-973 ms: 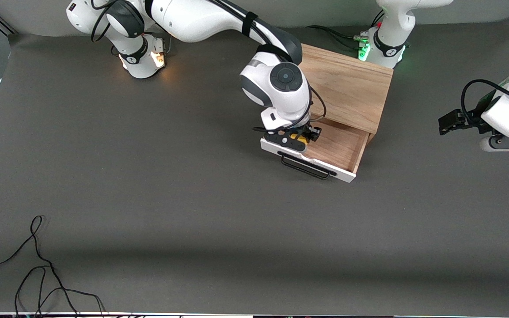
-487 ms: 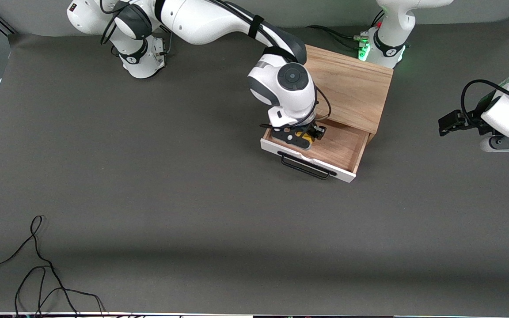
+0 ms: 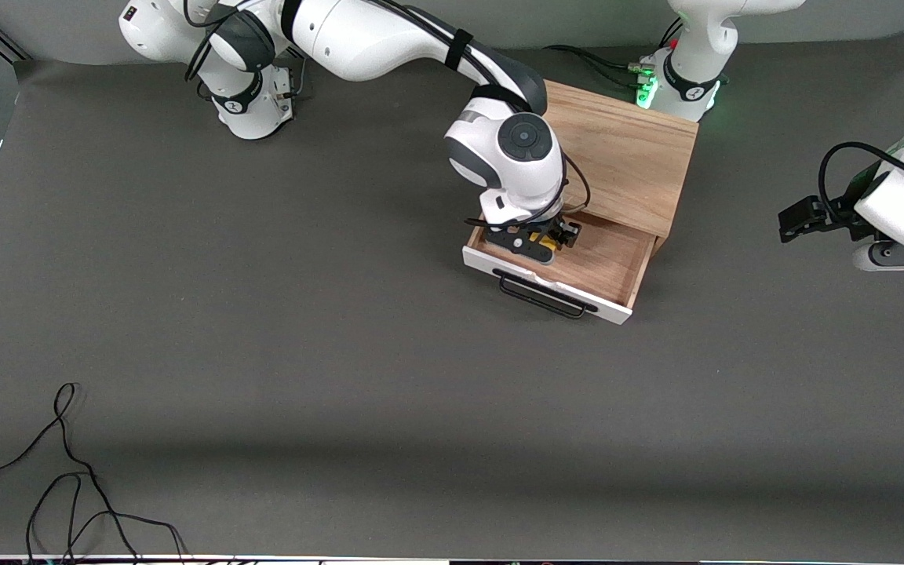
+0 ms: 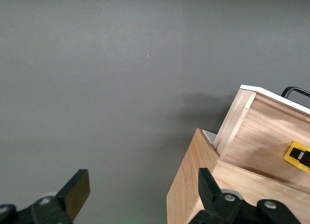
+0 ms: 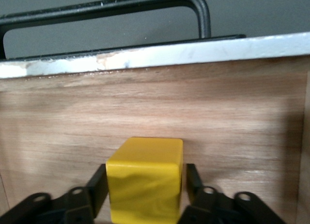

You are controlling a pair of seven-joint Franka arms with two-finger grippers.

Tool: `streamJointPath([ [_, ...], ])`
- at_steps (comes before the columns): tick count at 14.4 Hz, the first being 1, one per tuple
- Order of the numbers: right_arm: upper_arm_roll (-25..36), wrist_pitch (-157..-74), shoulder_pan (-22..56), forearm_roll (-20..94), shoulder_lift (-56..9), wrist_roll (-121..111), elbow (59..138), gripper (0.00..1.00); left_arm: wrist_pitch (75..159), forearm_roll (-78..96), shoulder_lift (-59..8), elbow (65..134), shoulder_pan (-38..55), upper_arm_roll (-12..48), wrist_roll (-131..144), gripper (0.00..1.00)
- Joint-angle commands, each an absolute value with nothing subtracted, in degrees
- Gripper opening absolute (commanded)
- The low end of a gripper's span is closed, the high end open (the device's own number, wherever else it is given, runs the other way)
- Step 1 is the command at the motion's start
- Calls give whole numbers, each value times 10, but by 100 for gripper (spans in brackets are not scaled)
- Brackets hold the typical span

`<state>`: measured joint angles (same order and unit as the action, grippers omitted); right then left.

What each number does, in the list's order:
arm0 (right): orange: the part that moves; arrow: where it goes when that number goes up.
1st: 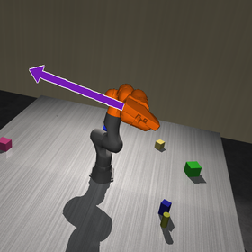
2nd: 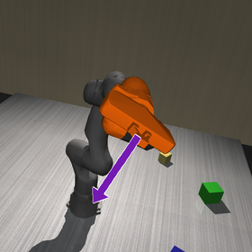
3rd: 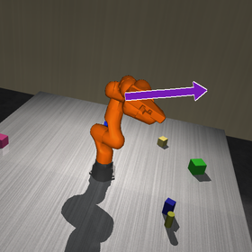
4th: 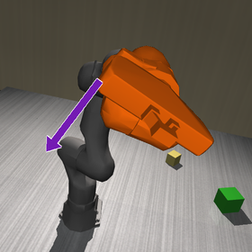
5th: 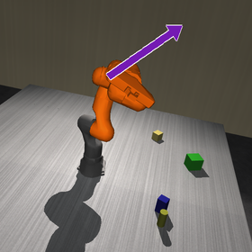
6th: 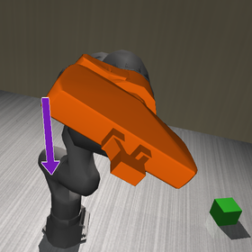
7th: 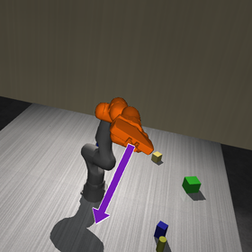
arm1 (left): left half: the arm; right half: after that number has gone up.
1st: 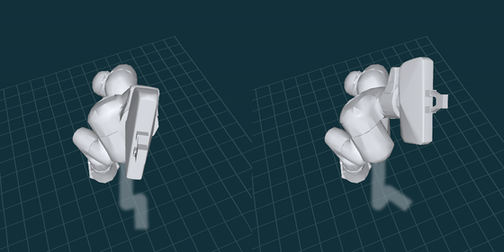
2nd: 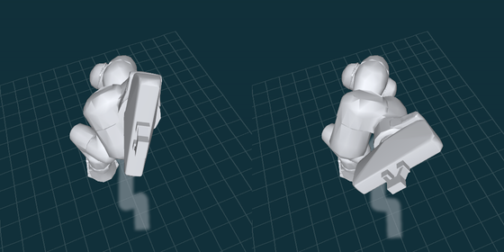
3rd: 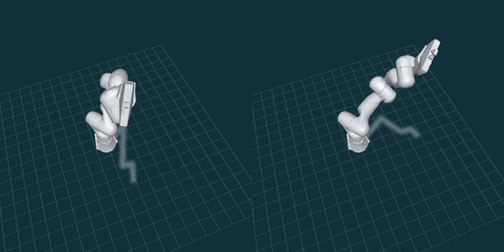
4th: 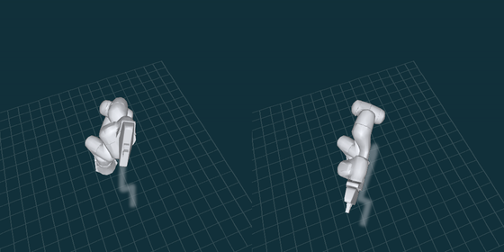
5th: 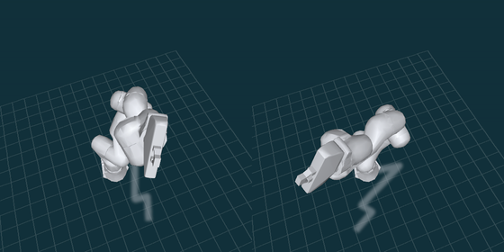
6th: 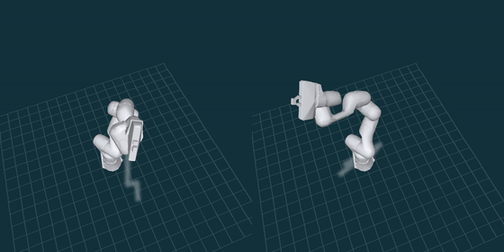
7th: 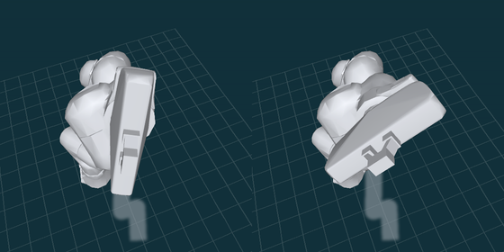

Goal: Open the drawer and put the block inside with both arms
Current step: 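Lower the cube into the drawer and open the right gripper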

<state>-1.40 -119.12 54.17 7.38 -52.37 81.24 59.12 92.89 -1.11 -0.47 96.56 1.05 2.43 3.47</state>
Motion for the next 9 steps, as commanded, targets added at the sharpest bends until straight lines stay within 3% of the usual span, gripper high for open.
streamJointPath([
  [1, -8, -1191, 548, 69, -528, 839, 573, 100, 918, -7, -9, 951, 3, 31, 24, 100],
  [5, -4, -1178, 540, 70, -505, 833, 570, 100, 912, -7, -4, 951, 8, 32, 24, 100],
  [9, 15, -1095, 522, 69, -454, 766, 570, 100, 912, -6, -5, 952, 5, 31, 10, 100],
])
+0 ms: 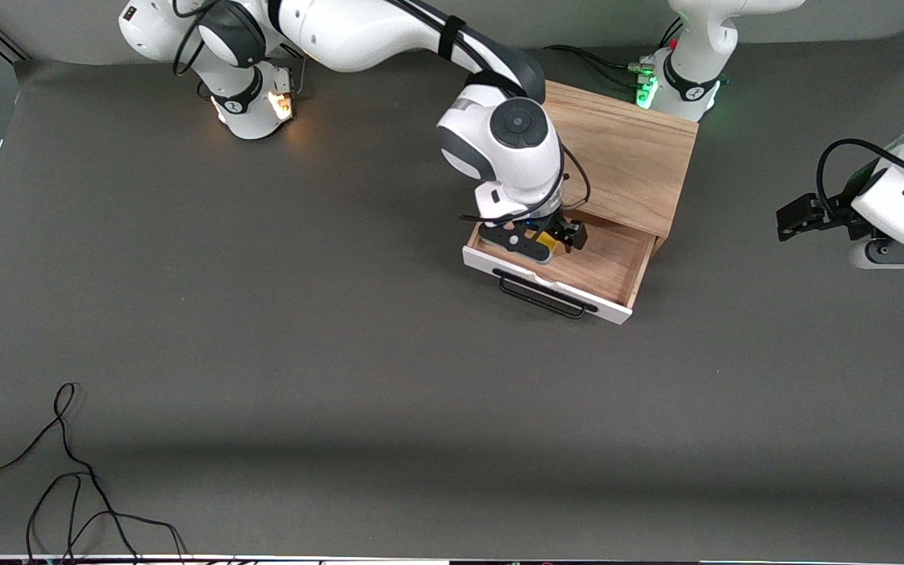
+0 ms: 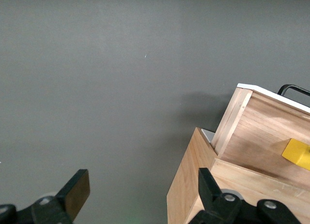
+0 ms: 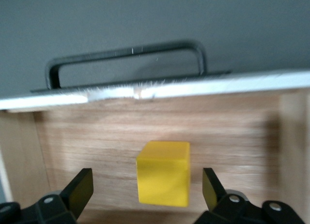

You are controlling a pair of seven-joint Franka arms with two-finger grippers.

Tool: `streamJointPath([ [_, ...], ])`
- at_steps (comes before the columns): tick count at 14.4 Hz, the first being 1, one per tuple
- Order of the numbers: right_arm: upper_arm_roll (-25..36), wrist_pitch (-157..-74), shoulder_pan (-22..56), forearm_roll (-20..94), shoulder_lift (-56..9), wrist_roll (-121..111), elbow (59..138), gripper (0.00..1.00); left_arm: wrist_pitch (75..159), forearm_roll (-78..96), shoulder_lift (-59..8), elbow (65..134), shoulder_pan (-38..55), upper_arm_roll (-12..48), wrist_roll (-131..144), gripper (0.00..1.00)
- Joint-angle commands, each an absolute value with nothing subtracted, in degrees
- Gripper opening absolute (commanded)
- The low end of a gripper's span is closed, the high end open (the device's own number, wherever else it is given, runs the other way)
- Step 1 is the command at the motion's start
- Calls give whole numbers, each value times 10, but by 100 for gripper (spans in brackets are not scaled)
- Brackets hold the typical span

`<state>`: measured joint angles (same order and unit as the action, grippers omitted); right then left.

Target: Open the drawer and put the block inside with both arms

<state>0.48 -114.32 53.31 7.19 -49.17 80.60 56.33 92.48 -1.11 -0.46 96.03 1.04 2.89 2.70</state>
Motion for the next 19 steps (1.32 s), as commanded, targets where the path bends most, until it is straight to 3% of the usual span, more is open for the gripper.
streamJointPath([
  [1, 15, -1072, 506, 70, -437, 743, 570, 100, 912, -6, -5, 952, 6, 31, 10, 100],
  [5, 15, -1001, 422, 77, -343, 638, 612, 100, 912, -6, -5, 952, 6, 31, 10, 100],
  [11, 19, -983, 212, 122, -161, 360, 778, 100, 912, -6, -7, 953, 5, 31, 10, 100],
  [16, 150, -967, 193, 115, -91, 151, 860, 100, 912, -6, -9, 953, 5, 31, 10, 100],
  [19, 166, -943, 193, 60, -91, 111, 859, 100, 912, -6, -9, 952, 5, 31, 10, 100],
])
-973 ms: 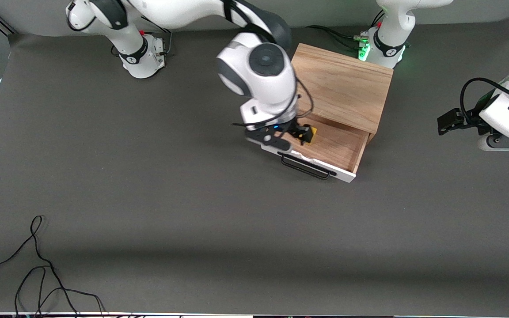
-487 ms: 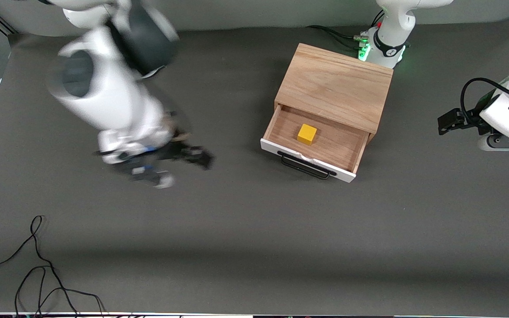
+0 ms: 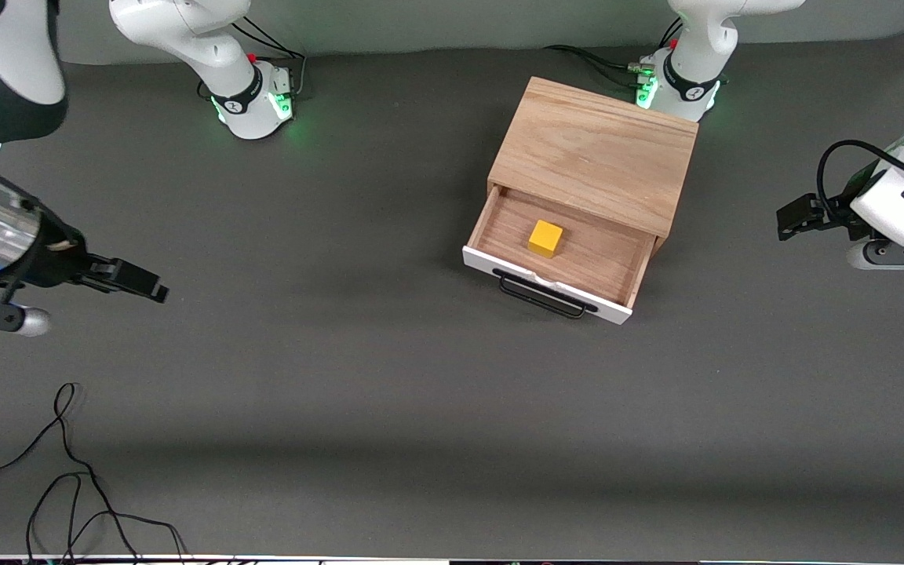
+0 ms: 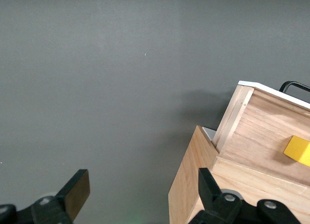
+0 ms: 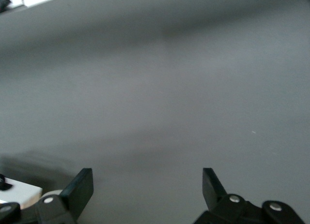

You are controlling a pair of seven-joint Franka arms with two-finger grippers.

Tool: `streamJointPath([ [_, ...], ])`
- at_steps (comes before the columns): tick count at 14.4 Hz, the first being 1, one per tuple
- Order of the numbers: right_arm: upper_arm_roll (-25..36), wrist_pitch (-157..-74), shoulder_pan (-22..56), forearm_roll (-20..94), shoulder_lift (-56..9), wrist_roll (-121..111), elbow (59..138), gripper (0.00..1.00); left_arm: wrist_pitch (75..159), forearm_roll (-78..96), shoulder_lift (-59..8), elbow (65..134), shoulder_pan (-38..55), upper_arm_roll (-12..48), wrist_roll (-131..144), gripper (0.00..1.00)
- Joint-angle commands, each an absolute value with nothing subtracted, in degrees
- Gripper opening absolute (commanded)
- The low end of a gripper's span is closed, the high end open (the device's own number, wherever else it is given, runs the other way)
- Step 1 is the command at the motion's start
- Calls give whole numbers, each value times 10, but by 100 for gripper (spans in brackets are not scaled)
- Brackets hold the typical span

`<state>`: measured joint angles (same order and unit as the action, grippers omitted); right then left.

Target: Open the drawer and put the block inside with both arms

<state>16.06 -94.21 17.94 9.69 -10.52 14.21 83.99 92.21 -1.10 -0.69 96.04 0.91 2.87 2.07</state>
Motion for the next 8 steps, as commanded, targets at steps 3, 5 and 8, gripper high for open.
streamJointPath([
  [3, 165, -961, 193, 35, -101, 102, 858, 100, 912, -6, -10, 952, 4, 31, 10, 100],
  [5, 165, -969, 192, 36, -116, 96, 847, 100, 912, -6, -10, 952, 4, 31, 10, 100],
  [8, 163, -964, 195, 36, -118, 97, 846, 100, 912, -6, -11, 953, 4, 31, 10, 100],
])
